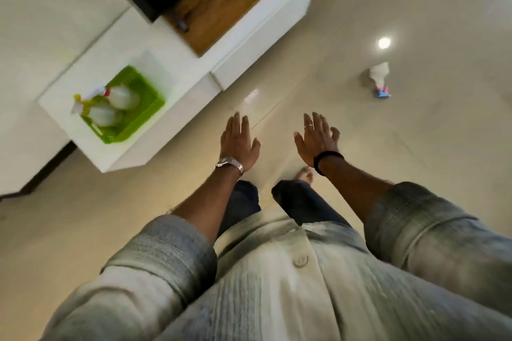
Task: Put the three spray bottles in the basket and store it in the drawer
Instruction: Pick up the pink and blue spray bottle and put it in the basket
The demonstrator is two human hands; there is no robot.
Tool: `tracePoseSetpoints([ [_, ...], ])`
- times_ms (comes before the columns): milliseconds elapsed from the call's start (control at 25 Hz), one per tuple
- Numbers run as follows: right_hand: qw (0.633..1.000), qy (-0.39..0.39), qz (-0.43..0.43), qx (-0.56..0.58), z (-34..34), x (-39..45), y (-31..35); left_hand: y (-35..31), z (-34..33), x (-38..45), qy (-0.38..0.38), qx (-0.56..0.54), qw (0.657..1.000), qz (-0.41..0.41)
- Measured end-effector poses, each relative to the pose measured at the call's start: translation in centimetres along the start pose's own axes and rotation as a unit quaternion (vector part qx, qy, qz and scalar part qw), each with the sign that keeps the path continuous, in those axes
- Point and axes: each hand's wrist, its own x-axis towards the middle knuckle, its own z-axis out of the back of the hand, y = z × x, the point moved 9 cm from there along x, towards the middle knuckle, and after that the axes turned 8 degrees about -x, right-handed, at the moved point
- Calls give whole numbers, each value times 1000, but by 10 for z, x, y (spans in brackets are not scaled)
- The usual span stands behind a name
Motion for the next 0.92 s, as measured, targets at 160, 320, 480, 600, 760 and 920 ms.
tracePoseSetpoints([
  [160, 993, -33, -89, 68, 34, -31, -133, -117, -26, 7, 1, 28, 999, -44],
  [320, 976, -42, -177, 119, 44, -57, -242, -208, -55, 17, 33, 114, 988, -99],
  [480, 948, -48, -260, 177, 51, -69, -326, -305, -75, 39, 74, 201, 960, -179],
  [600, 935, -51, -289, 201, 57, -62, -361, -361, -84, 70, 84, 233, 944, -218],
  [760, 917, -37, -326, 226, 64, -32, -402, -429, -103, 119, 119, 269, 921, -256],
  [920, 903, -18, -355, 241, 81, 10, -436, -478, -118, 176, 173, 312, 893, -273],
])
